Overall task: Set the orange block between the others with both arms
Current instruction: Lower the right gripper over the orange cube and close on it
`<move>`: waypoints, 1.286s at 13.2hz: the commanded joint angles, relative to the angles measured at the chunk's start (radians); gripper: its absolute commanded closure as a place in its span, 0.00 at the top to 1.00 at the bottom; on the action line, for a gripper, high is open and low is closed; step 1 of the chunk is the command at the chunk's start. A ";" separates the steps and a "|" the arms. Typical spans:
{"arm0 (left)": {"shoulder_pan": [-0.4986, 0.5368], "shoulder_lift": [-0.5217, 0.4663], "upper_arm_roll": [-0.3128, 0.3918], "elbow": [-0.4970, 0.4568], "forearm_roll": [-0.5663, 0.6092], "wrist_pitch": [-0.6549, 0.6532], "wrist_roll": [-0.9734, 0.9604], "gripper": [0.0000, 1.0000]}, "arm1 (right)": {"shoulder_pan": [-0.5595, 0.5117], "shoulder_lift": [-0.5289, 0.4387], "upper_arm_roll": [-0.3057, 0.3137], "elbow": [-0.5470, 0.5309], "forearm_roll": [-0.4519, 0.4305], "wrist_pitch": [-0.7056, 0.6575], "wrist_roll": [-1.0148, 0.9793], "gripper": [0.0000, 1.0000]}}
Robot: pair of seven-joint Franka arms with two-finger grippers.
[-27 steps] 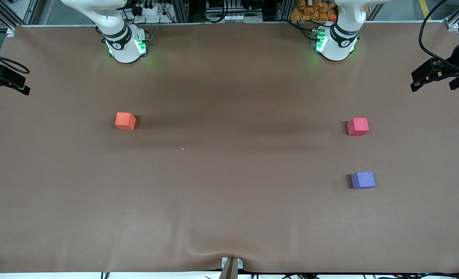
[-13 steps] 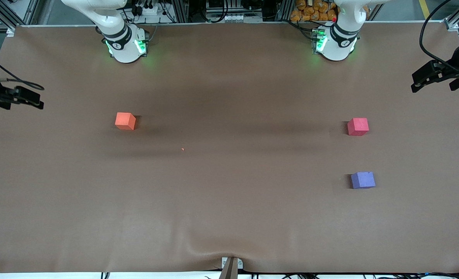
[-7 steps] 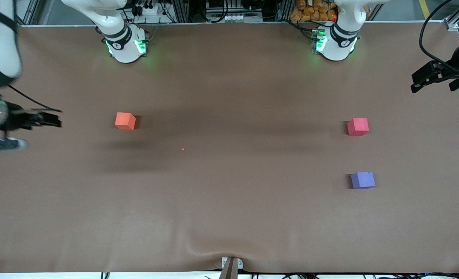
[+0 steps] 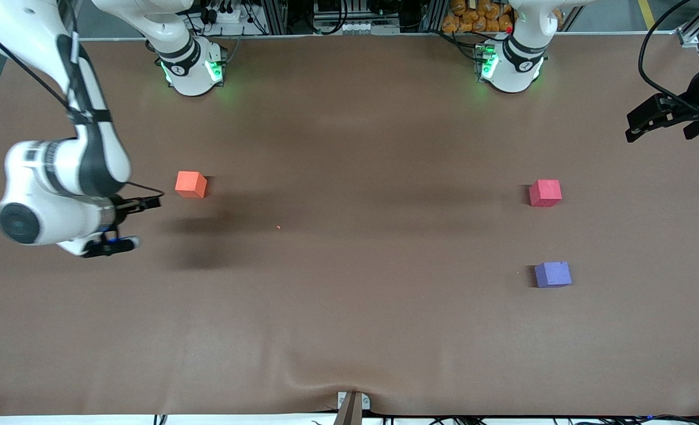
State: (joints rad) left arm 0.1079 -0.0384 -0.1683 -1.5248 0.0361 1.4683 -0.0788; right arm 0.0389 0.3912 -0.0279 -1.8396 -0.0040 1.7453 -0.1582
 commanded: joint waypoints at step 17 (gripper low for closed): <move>0.010 0.011 -0.007 0.009 -0.012 -0.010 0.024 1.00 | 0.030 0.157 0.005 -0.139 0.224 0.062 -0.015 0.00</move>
State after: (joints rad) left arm 0.1078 -0.0300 -0.1686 -1.5256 0.0361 1.4683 -0.0788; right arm 0.0628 0.5643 -0.0229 -1.9876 0.1570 1.8261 -0.1595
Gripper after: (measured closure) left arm 0.000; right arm 0.278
